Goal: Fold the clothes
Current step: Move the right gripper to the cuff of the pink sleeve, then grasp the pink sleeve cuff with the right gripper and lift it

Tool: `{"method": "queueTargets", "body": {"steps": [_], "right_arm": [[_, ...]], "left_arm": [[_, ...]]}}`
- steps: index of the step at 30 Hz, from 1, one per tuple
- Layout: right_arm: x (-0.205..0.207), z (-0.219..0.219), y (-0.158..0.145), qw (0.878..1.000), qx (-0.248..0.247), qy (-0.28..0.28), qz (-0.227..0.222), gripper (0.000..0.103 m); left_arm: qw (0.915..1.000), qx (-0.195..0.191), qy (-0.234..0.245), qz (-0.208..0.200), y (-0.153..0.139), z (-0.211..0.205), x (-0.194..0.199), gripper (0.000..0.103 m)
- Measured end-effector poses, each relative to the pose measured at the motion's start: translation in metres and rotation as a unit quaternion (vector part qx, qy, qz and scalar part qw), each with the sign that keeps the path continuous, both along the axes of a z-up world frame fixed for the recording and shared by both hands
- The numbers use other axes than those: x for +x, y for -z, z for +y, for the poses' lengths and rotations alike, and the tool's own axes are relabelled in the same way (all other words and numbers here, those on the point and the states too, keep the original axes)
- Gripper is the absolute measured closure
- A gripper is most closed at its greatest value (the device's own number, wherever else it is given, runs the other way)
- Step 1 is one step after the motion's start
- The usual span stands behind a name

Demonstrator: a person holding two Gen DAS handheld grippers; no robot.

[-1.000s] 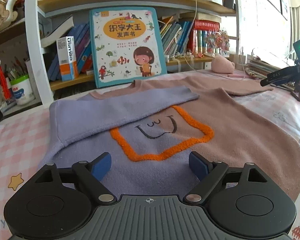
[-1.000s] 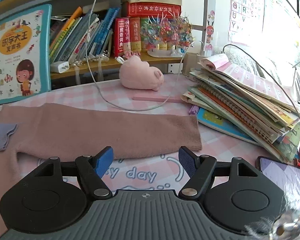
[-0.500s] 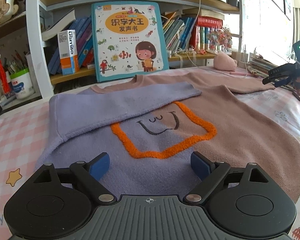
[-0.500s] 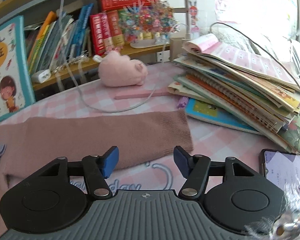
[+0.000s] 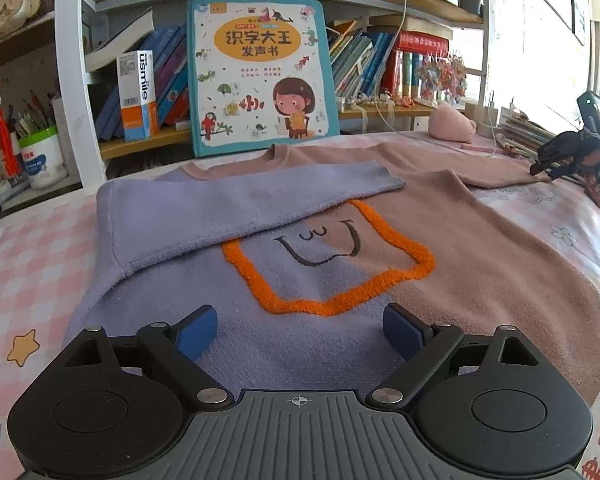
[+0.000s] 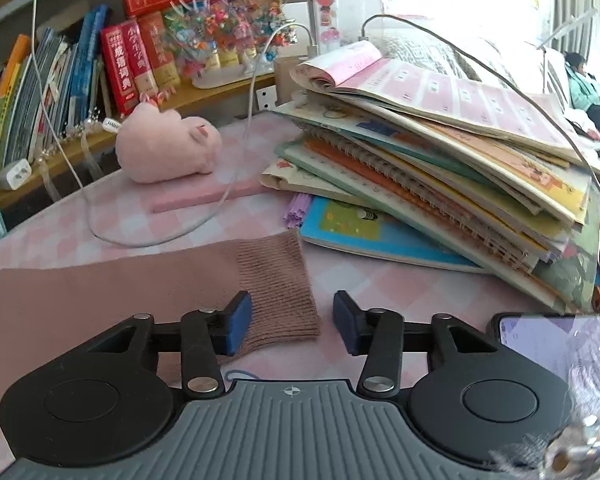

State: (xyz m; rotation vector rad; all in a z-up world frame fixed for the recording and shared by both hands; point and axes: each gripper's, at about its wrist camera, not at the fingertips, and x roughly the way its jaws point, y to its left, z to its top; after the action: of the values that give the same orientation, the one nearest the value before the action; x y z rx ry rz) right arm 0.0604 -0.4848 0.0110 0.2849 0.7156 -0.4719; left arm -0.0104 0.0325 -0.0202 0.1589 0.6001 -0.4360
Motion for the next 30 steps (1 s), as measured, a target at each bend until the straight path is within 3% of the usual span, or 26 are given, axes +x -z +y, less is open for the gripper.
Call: {"method": "queueTargets", "body": {"steps": [2, 4, 6, 11, 15, 20, 25, 30], "right_arm": [[0.002, 0.003, 0.001, 1.000, -0.003, -0.008, 0.001, 0.072], [0.002, 0.006, 0.001, 1.000, 0.002, -0.018, -0.004, 0.089], [0.001, 0.006, 0.001, 1.000, 0.017, -0.024, -0.011, 0.093], [0.000, 0.021, -0.014, 0.997, 0.039, -0.045, -0.040, 0.094], [0.000, 0.058, -0.050, 0.988, 0.061, -0.111, -0.093, 0.094], [0.009, 0.128, -0.096, 0.957, 0.091, -0.230, -0.151, 0.094], [0.027, 0.209, -0.131, 0.914, 0.110, -0.342, -0.187, 0.094], [0.045, 0.285, -0.143, 0.871, 0.139, -0.431, -0.192, 0.094]], "left_arm": [[1.0000, 0.002, 0.000, 0.000, 0.000, 0.000, 0.000, 0.010], [1.0000, 0.003, 0.000, 0.000, 0.000, -0.001, 0.000, 0.010], [1.0000, 0.003, 0.000, 0.001, 0.000, -0.001, 0.000, 0.010], [1.0000, 0.003, 0.000, 0.002, 0.000, -0.001, 0.000, 0.010], [1.0000, 0.004, 0.000, 0.003, 0.001, -0.001, 0.001, 0.010], [1.0000, 0.005, 0.000, 0.002, 0.001, -0.001, 0.000, 0.010], [1.0000, 0.004, -0.001, 0.003, 0.001, -0.001, 0.001, 0.010], [1.0000, 0.009, -0.002, 0.001, 0.001, -0.003, 0.000, 0.010]]}}
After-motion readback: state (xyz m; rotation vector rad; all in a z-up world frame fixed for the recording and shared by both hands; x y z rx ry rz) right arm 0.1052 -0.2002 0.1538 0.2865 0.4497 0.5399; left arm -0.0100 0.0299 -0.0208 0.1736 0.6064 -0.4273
